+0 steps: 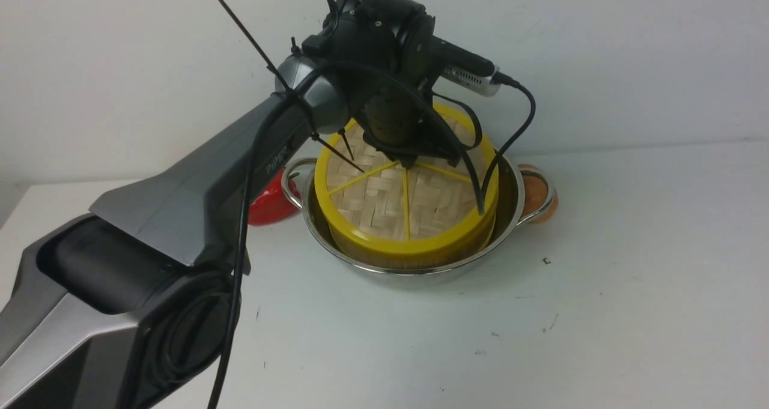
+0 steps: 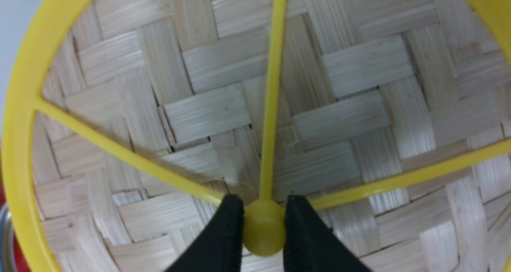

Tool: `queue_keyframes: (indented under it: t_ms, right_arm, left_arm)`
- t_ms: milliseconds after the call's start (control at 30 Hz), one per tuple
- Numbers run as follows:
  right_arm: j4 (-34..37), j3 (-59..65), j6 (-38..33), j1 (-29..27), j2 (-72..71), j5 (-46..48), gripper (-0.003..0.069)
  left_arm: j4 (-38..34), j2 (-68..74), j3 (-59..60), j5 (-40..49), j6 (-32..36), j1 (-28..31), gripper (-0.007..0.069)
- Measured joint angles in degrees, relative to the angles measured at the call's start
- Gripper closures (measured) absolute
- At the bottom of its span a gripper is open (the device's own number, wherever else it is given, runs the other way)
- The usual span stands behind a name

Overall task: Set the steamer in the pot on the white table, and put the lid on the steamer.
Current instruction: 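Place the yellow bamboo steamer lid onto the steamer in the pot with the left gripper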

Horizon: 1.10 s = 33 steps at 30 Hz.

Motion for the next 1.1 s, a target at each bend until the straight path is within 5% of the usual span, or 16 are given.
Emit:
queue_keyframes:
  t_ms: [1100]
  right_arm:
    - [0.00, 0.00, 0.00, 0.00, 0.00, 0.00, 0.0299]
  left_arm:
    - [1.45, 2.39, -0.35, -2.29, 0.58, -0.37, 0.0506]
